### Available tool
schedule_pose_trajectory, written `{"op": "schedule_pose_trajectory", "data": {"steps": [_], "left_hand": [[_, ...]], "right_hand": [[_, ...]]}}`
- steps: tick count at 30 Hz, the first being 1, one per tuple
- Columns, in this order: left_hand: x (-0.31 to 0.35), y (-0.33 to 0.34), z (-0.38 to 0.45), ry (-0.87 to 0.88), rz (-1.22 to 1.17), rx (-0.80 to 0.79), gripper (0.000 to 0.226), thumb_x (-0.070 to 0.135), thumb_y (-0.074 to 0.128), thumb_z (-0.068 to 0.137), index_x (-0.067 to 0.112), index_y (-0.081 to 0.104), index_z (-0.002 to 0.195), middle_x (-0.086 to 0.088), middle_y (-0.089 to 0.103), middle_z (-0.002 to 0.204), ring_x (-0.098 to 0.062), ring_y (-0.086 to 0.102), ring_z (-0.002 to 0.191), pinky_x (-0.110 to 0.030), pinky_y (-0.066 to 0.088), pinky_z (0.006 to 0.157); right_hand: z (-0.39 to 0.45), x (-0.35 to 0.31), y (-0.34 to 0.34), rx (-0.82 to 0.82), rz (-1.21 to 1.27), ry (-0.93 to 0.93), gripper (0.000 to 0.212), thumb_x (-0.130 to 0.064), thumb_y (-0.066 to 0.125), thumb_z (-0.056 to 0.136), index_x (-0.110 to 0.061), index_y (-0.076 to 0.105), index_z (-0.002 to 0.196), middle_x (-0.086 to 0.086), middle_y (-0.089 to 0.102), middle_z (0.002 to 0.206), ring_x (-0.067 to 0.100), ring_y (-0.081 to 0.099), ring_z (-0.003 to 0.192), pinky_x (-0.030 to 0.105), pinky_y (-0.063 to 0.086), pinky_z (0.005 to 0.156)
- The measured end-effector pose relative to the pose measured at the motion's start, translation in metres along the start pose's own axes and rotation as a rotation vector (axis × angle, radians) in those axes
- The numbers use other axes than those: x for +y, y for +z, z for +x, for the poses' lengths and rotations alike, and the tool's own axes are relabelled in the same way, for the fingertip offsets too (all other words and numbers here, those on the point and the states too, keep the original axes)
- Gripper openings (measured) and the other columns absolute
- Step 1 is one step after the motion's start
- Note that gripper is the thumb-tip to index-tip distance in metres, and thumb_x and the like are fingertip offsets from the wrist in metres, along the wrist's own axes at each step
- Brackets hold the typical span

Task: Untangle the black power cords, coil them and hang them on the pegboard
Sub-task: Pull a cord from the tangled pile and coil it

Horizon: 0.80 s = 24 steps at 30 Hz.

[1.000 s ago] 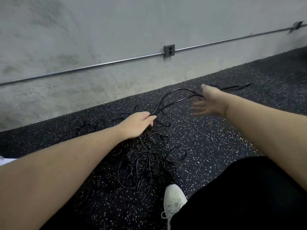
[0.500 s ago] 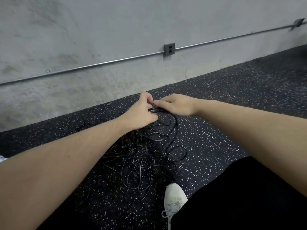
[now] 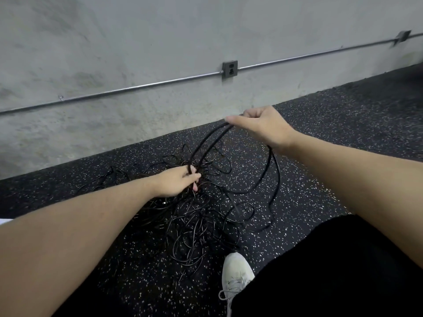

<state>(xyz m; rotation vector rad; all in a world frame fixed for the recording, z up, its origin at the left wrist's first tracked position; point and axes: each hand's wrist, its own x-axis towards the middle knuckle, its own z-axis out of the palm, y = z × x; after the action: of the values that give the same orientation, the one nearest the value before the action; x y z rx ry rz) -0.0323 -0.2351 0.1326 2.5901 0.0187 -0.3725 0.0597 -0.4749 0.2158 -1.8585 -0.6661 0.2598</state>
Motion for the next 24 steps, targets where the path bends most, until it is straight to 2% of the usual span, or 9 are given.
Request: {"op": "schedule_pose_trajectory", "data": {"steps": [2, 5, 7, 9, 12, 14, 16, 20, 24], "left_hand": [[0.002, 0.000, 0.003, -0.003, -0.041, 0.072, 0.040, 0.041, 0.034, 0.111, 0.024, 0.067, 0.097, 0.010, 0.073, 0.089, -0.002, 0.048, 0.054, -0.030, 0.045, 0.068], [0.012, 0.000, 0.008, 0.014, -0.120, 0.125, 0.034, 0.035, 0.030, 0.112, 0.018, 0.055, 0.096, 0.003, 0.070, 0.072, -0.007, 0.059, 0.060, -0.029, 0.047, 0.075], [0.022, -0.002, 0.009, 0.001, -0.215, 0.138, 0.029, 0.033, 0.031, 0.112, 0.017, 0.051, 0.099, 0.003, 0.057, 0.066, -0.013, 0.056, 0.061, -0.031, 0.052, 0.077], [0.036, -0.007, 0.009, 0.012, -0.252, 0.154, 0.027, 0.034, 0.034, 0.111, 0.018, 0.053, 0.102, 0.005, 0.051, 0.070, -0.011, 0.048, 0.061, -0.030, 0.050, 0.069], [0.058, -0.010, 0.012, 0.085, -0.193, 0.163, 0.015, 0.035, 0.046, 0.108, 0.024, 0.056, 0.107, 0.004, 0.055, 0.078, -0.009, 0.044, 0.059, -0.026, 0.038, 0.057], [0.068, -0.009, 0.014, 0.132, -0.203, 0.169, 0.014, 0.031, 0.059, 0.103, 0.024, 0.055, 0.114, 0.006, 0.058, 0.082, -0.008, 0.047, 0.060, -0.021, 0.036, 0.052], [0.072, -0.009, 0.016, 0.160, -0.206, 0.179, 0.020, 0.027, 0.066, 0.099, 0.024, 0.053, 0.114, 0.008, 0.058, 0.083, -0.007, 0.049, 0.062, -0.018, 0.035, 0.051], [0.068, -0.006, 0.016, 0.183, -0.119, 0.176, 0.020, 0.031, 0.069, 0.097, 0.028, 0.050, 0.101, 0.010, 0.056, 0.071, -0.006, 0.048, 0.054, -0.023, 0.035, 0.053], [0.063, -0.002, 0.014, 0.196, -0.023, 0.049, 0.017, 0.038, 0.064, 0.099, 0.023, 0.057, 0.101, 0.001, 0.073, 0.070, -0.014, 0.065, 0.056, -0.028, 0.049, 0.056]], "right_hand": [[-0.001, 0.004, -0.005, 0.103, 0.045, 0.005, 0.051, -0.053, 0.077, 0.082, -0.024, 0.043, 0.061, -0.004, 0.037, 0.055, 0.012, 0.029, 0.048, 0.026, 0.028, 0.049], [0.002, 0.014, -0.010, 0.202, -0.091, 0.014, 0.042, -0.049, 0.068, 0.092, -0.016, 0.054, 0.072, -0.001, 0.052, 0.061, 0.016, 0.047, 0.055, 0.038, 0.051, 0.060], [0.005, 0.023, -0.013, 0.169, -0.304, 0.066, 0.022, -0.033, 0.056, 0.102, -0.014, 0.063, 0.111, 0.003, 0.070, 0.090, 0.019, 0.060, 0.070, 0.046, 0.058, 0.075], [0.004, 0.029, -0.013, 0.060, -0.430, 0.141, 0.044, -0.012, 0.049, 0.102, -0.017, 0.044, 0.146, 0.007, 0.063, 0.131, 0.024, 0.067, 0.091, 0.045, 0.057, 0.085], [0.001, 0.020, -0.007, -0.073, -0.457, 0.031, 0.063, -0.003, 0.050, 0.097, -0.021, 0.034, 0.156, 0.002, 0.046, 0.153, 0.020, 0.052, 0.132, 0.030, 0.042, 0.108], [0.002, 0.010, 0.001, -0.199, -0.483, -0.039, 0.056, -0.012, 0.054, 0.097, -0.024, 0.043, 0.151, -0.005, 0.055, 0.144, 0.008, 0.052, 0.125, 0.015, 0.036, 0.101], [0.004, 0.001, 0.010, -0.311, -0.602, -0.041, 0.048, -0.024, 0.062, 0.095, -0.025, 0.053, 0.142, -0.013, 0.064, 0.123, 0.005, 0.059, 0.103, 0.008, 0.039, 0.081], [0.008, 0.005, 0.009, -0.336, -0.699, -0.032, 0.018, -0.040, 0.067, 0.095, -0.024, 0.070, 0.102, -0.015, 0.061, 0.074, 0.002, 0.051, 0.061, 0.015, 0.036, 0.053], [0.000, 0.009, -0.008, -0.344, -0.656, 0.048, 0.039, -0.053, 0.071, 0.088, -0.016, 0.067, 0.077, -0.002, 0.054, 0.061, 0.007, 0.039, 0.046, 0.022, 0.031, 0.046]]}}
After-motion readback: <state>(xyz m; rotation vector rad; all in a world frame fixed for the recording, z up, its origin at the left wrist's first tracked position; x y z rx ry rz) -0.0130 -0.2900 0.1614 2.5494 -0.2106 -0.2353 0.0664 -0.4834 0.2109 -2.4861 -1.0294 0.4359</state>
